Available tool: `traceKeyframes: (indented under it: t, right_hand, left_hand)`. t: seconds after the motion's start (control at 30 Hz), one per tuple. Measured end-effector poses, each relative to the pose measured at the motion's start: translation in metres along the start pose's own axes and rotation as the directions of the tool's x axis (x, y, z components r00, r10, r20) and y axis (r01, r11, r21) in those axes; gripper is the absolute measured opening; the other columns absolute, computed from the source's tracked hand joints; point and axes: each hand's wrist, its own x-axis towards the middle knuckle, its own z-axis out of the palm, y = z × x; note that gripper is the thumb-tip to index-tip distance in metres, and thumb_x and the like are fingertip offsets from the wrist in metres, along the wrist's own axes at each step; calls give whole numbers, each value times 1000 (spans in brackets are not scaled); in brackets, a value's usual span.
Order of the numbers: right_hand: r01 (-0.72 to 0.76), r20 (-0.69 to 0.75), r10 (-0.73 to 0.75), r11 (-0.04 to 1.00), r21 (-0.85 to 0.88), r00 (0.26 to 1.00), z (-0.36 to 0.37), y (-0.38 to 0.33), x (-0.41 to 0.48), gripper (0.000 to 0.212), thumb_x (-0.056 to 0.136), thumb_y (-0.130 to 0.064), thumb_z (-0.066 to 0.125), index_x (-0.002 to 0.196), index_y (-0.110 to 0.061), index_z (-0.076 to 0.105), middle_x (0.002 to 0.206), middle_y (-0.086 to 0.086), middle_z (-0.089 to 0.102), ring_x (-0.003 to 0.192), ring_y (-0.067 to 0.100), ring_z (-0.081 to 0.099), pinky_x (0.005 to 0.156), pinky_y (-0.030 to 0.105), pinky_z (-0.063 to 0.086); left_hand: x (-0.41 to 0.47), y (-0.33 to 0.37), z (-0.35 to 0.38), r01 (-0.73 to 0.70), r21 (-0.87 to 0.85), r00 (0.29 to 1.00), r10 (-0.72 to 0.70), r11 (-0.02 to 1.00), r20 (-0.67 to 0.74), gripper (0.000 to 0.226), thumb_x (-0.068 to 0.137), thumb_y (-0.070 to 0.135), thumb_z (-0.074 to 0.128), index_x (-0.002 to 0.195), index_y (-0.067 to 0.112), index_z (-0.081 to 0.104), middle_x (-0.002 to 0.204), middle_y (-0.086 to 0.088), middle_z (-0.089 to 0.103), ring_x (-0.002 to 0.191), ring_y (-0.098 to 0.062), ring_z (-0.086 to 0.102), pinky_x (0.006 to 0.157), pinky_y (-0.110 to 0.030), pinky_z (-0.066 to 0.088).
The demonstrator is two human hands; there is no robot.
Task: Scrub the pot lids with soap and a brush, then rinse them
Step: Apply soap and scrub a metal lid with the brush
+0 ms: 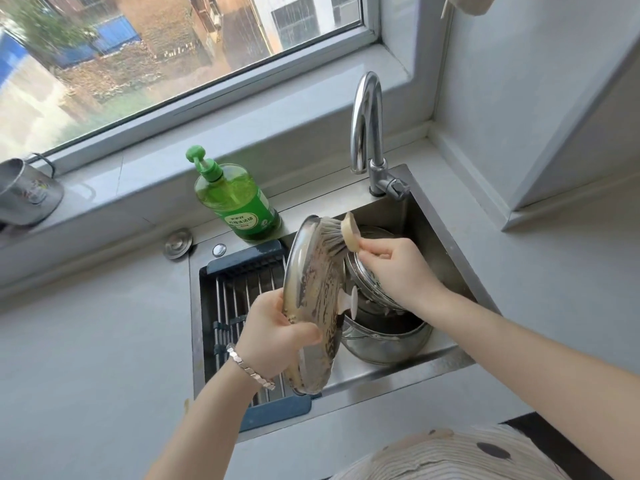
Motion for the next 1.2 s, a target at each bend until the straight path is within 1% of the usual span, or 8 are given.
traceKeyframes:
  t: [0.13, 0.23, 0.33, 0.43, 0.63, 0.9, 1.1, 1.2]
  right_hand:
    - [10, 69, -10, 1000, 3, 998, -6, -9, -3, 33, 93, -13, 53, 126, -20, 57, 45, -28, 52, 50, -11, 51, 62, 10, 36]
    - [-54, -17, 54, 998, 24, 998, -13, -3, 13, 34, 93, -16, 52, 127, -19, 56, 91, -15, 71, 88, 2, 61, 79, 23, 44]
    - [16, 7, -16, 999, 44, 1000, -6, -1, 3, 34, 94, -15, 52, 127, -22, 56, 43, -25, 48, 49, -5, 46, 57, 12, 31]
    - [25, 35, -26, 999, 37, 999, -1, 4, -8, 36, 95, -16, 51, 129, -27, 52, 43, -29, 46, 49, -11, 47, 53, 8, 35]
    - [-222, -57, 255, 916, 335, 965, 8, 36, 0, 72, 85, -48, 60, 146, -33, 26, 145, -5, 39, 132, 21, 39, 108, 42, 34]
    - [-169, -135, 231, 915, 366, 963, 16, 35, 11, 72, 84, -29, 63, 145, -32, 27, 130, -1, 51, 98, 14, 52, 82, 28, 40]
    - [60, -50, -54, 990, 125, 997, -2, 36, -8, 77, 85, -7, 54, 145, -42, 20, 131, -14, 45, 79, -3, 52, 76, 12, 42]
    - [231, 130, -221, 971, -67, 967, -5, 36, -16, 80, 83, -18, 57, 138, -60, 16, 137, -15, 45, 79, -6, 52, 86, 25, 47]
  left_hand:
    - [2, 1, -8, 57, 30, 998, -57, 998, 13, 32, 46, 9, 67, 71, -10, 63, 69, -16, 68, 68, -28, 67, 61, -38, 57]
    - [1, 2, -1, 55, 33, 996, -57, 998, 71, 33, 50, 4, 64, 74, -18, 58, 77, -32, 62, 69, -36, 64, 64, -45, 55]
    - [1, -1, 1, 63, -51, 998, -62, 997, 13, 32, 49, 5, 67, 72, -15, 61, 77, -30, 64, 73, -39, 65, 66, -47, 55]
    - [1, -8, -2, 78, -192, 995, -89, 978, -48, 23, 40, 20, 72, 62, 13, 72, 72, -9, 71, 75, -27, 69, 67, -40, 59]
    - [3, -10, 19, 66, -409, 970, -155, 910, -189, 24, 37, 16, 73, 61, 15, 71, 72, -4, 72, 74, -20, 70, 63, -30, 57]
    - [-7, -15, 42, 167, -355, 984, -179, 920, 0, 21, 58, 1, 79, 65, 20, 75, 72, 2, 74, 69, -10, 70, 58, -23, 56]
    - [8, -9, 8, 323, -355, 945, -318, 877, 74, 32, 65, 18, 73, 89, 7, 53, 75, 0, 71, 70, -15, 68, 67, -31, 56]
    - [20, -3, -7, 397, -440, 913, -394, 805, 102, 45, 61, 12, 82, 94, 0, 54, 84, -15, 65, 70, -23, 65, 65, -36, 58]
